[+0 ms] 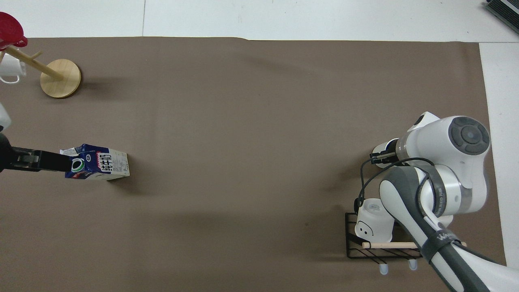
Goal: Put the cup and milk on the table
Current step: 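Lift the mug with the right gripper while the left gripper grasps the carton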
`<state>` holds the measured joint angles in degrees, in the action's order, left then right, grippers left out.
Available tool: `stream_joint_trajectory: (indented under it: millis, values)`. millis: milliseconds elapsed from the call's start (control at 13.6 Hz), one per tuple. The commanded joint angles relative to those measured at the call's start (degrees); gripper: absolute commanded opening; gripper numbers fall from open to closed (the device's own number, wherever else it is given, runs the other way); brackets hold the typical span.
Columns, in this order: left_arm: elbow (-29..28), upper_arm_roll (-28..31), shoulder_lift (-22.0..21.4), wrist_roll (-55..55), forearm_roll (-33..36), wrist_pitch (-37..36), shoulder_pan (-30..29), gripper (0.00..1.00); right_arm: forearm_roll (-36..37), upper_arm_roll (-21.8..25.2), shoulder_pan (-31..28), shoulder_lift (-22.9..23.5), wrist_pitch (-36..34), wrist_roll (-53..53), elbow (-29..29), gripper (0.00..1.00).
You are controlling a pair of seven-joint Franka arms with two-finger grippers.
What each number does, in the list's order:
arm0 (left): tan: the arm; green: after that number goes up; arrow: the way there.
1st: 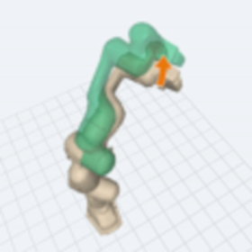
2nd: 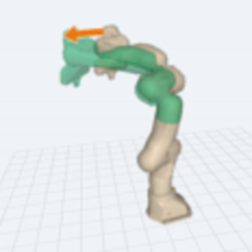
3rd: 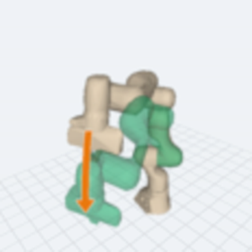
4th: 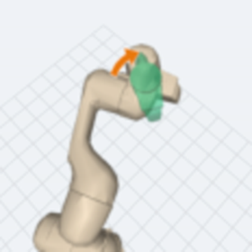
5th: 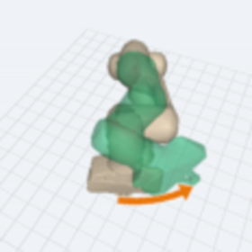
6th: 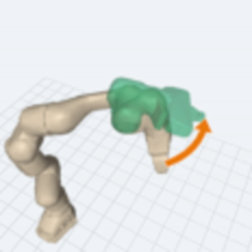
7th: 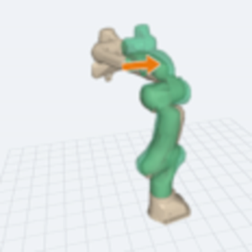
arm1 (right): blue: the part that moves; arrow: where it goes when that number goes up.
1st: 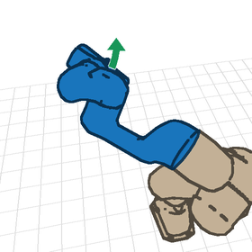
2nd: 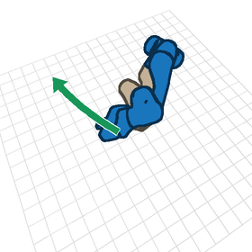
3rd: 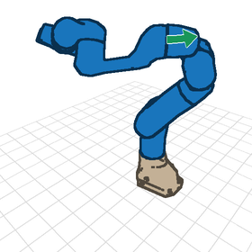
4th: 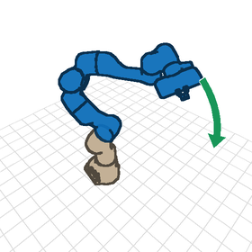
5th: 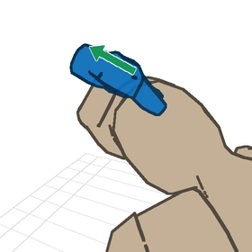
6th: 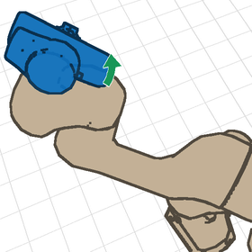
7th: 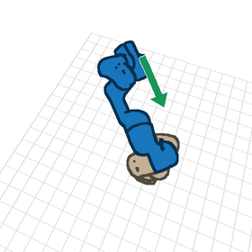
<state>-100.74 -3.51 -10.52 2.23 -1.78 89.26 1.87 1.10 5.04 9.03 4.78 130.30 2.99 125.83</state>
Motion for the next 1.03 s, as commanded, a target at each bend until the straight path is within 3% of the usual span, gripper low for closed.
stream_joint_trajectory:
  millis: [0, 368, 735, 956]
  values:
    - [-3.14, -0.27, -2.83, -1.44, 0.81, -0.05, 0.94, 1.0, -1.01, -0.21, -0.51, 1.01, 0.31, -0.78, -1.19, 0.0]
    - [-8.77, -0.27, -5.56, -2.06, 0.81, 2.94, 1.47, 1.0, -1.1, -0.29, 0.1, 2.86, -1.71, -13.24, -6.64, 0.0]
    - [-8.95, -0.36, -5.91, -3.28, 0.81, 2.94, 1.65, 1.0, -1.1, -0.21, 6.33, 3.47, -12.15, -15.99, -16.04, 0.0]
    - [-10.34, -0.71, -6.0, -4.26, 0.81, 3.28, 1.56, 1.0, -1.01, -0.29, 11.25, 4.97, -13.76, -18.89, -19.57, 0.0]
